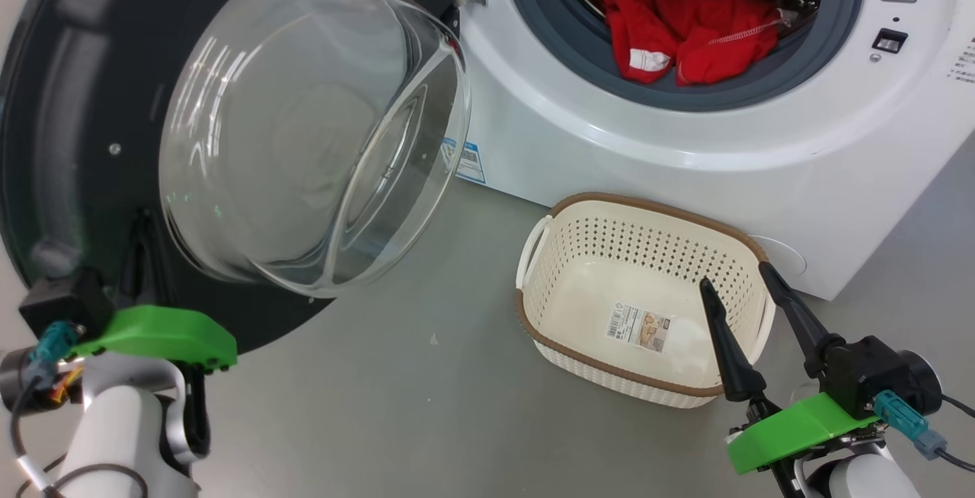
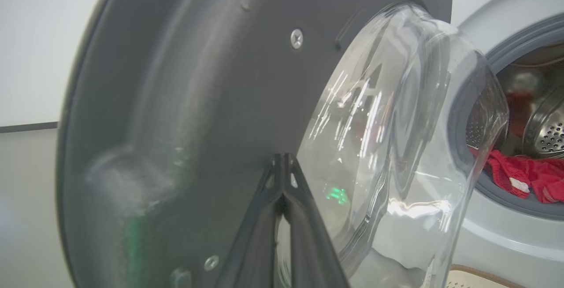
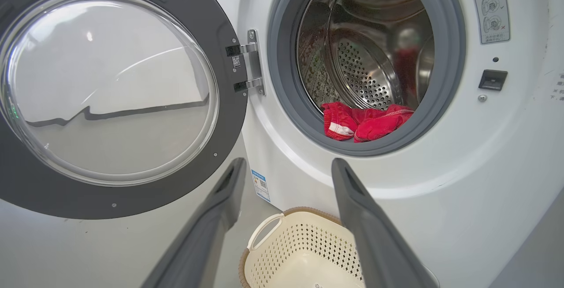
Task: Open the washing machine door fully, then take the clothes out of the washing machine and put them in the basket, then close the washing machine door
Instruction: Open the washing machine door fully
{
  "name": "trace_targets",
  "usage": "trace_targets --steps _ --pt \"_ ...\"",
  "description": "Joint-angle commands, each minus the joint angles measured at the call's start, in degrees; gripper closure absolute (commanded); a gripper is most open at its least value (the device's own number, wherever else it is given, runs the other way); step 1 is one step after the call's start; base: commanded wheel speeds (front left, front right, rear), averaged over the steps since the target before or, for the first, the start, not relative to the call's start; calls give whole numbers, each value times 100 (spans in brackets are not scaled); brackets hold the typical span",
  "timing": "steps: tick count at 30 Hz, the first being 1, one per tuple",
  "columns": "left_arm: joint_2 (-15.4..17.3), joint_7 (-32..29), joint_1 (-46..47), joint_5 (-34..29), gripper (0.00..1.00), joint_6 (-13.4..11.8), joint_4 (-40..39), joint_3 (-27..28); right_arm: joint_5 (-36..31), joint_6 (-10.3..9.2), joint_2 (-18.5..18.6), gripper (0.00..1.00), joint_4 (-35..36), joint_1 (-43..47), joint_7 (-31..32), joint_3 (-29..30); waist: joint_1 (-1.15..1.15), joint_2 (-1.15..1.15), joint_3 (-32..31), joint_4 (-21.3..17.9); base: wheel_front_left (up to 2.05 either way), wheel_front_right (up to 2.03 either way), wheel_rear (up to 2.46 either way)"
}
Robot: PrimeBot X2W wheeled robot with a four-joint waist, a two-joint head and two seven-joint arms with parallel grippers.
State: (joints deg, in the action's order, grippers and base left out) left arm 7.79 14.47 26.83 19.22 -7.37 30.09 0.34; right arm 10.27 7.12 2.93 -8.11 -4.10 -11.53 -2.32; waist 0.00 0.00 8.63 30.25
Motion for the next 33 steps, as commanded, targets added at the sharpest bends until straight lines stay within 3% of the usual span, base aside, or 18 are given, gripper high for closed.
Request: trace_targets --steps 1,22,33 --pt "241 52 291 -56 100 13 -46 345 -49 36 -5 0 183 -197 13 -113 0 0 20 11 0 0 0" --pt "136 52 835 -712 100 294 705 1240 -188 36 -5 0 347 -249 184 -116 0 0 144 -63 0 0 0" --pt "-193 52 509 -869 100 659 -223 1578 -24 36 -5 0 224 -269 61 -111 0 0 37 -165 0 0 0"
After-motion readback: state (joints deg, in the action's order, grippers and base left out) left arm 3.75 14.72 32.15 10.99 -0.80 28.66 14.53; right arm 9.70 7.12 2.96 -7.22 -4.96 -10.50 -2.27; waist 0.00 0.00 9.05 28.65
